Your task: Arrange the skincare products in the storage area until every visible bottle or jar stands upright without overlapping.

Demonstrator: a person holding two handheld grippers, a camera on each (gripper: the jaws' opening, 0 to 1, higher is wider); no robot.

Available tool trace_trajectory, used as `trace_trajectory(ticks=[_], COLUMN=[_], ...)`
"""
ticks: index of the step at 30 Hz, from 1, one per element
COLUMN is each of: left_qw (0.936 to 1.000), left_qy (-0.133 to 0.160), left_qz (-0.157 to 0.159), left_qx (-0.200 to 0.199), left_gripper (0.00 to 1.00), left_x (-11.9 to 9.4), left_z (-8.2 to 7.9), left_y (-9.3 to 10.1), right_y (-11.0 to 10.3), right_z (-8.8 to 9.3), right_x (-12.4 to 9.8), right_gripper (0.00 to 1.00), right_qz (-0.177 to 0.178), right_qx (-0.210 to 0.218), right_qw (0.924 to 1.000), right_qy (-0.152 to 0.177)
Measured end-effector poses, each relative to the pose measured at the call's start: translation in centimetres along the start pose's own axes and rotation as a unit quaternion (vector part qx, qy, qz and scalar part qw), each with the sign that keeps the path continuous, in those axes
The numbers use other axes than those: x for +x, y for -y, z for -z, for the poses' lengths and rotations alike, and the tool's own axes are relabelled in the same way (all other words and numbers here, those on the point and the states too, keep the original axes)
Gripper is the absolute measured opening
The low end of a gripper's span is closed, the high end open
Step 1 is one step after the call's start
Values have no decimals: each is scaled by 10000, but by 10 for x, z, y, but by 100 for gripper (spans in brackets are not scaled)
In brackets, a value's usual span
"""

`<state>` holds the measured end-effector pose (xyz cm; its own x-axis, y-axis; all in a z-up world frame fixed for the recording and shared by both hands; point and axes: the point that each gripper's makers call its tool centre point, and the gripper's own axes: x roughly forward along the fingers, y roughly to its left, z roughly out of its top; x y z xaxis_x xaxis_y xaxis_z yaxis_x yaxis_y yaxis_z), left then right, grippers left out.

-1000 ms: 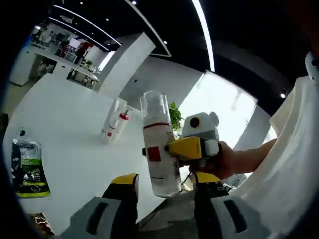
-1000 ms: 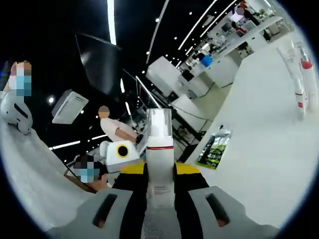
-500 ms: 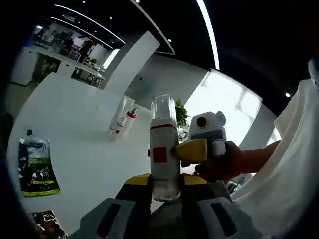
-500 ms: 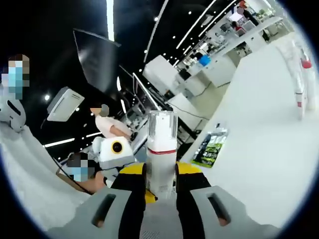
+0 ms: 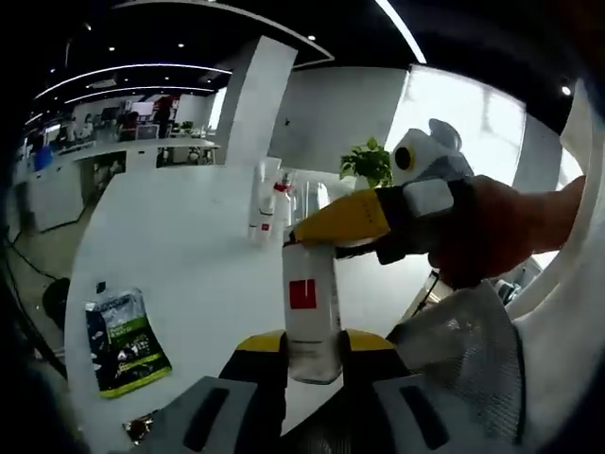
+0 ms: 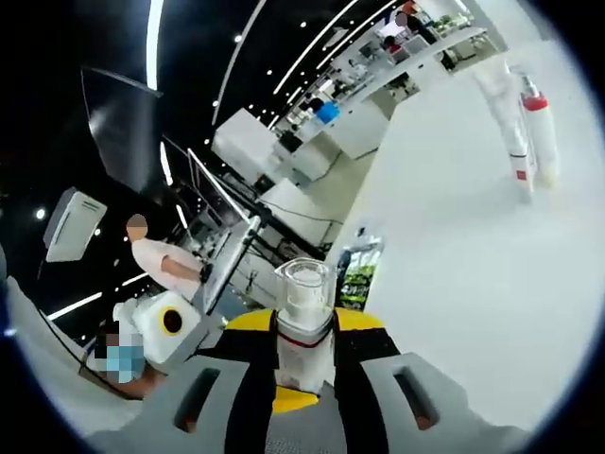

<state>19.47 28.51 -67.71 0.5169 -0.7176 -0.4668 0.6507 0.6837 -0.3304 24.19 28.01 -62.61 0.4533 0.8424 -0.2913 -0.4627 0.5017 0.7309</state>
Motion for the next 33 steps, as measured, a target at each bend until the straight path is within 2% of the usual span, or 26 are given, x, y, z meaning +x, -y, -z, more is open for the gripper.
trace_trajectory(ticks=[3,5,6,7,8,9,12,14,17,19,21,23,25,26,31,32,33], left_qw=[9991,9969,9946,9926,9904,9861,9751,9617,9519,9487,9423,9420,9373,9325,9360,9374,9418], left_qy=[-128,-140,-207,-209,-178,-154,-134,-325,-176,-117,-41,10,87,73,107,161,274], left_qz=[342,677,905,1045,1204,1438,1879,2255,2607,2744,2937,2950,3081,3176,3052,2969,2798], left_qx=[-200,-373,-460,-575,-659,-814,-1166,-1526,-1601,-1566,-1604,-1603,-1626,-1716,-1748,-1811,-1841], left_gripper=[22,22,22,22,22,22,23,24,25,26,28,29,27,27,26,26,26], left_x=[1,2,1,1,1,-1,-5,-9,-14,-18,-22,-23,-26,-29,-28,-27,-24], left_z=[4,4,6,5,3,1,-2,0,-6,-9,-13,-14,-18,-19,-20,-22,-24], left_y=[8,18,24,28,32,38,47,55,64,68,73,73,76,78,74,70,63], right_y=[-1,-6,-9,-9,-17,-22,-32,-40,-54,-58,-64,-66,-68,-68,-65,-63,-60], right_z=[4,5,8,9,11,12,13,17,15,12,12,12,12,12,9,4,2], right_x=[-3,-7,-10,-12,-15,-17,-23,-26,-31,-37,-38,-38,-38,-37,-34,-31,-29], right_gripper=[19,19,19,19,19,19,19,19,19,19,19,19,19,19,20,20,20], right_qz=[-133,-402,-530,-547,-774,-918,-1232,-1509,-1960,-2219,-2348,-2428,-2469,-2505,-2480,-2362,-2278], right_qx=[-77,-323,-389,-424,-472,-543,-761,-765,-801,-771,-703,-625,-581,-531,-356,-359,-374], right_qw=[9997,9981,9964,9958,9932,9909,9848,9799,9721,9667,9644,9632,9628,9625,9653,9691,9715], right_qy=[-180,-339,-536,-600,-732,-816,-957,-1058,-1006,-1018,-992,-964,-927,-899,-731,-613,-543])
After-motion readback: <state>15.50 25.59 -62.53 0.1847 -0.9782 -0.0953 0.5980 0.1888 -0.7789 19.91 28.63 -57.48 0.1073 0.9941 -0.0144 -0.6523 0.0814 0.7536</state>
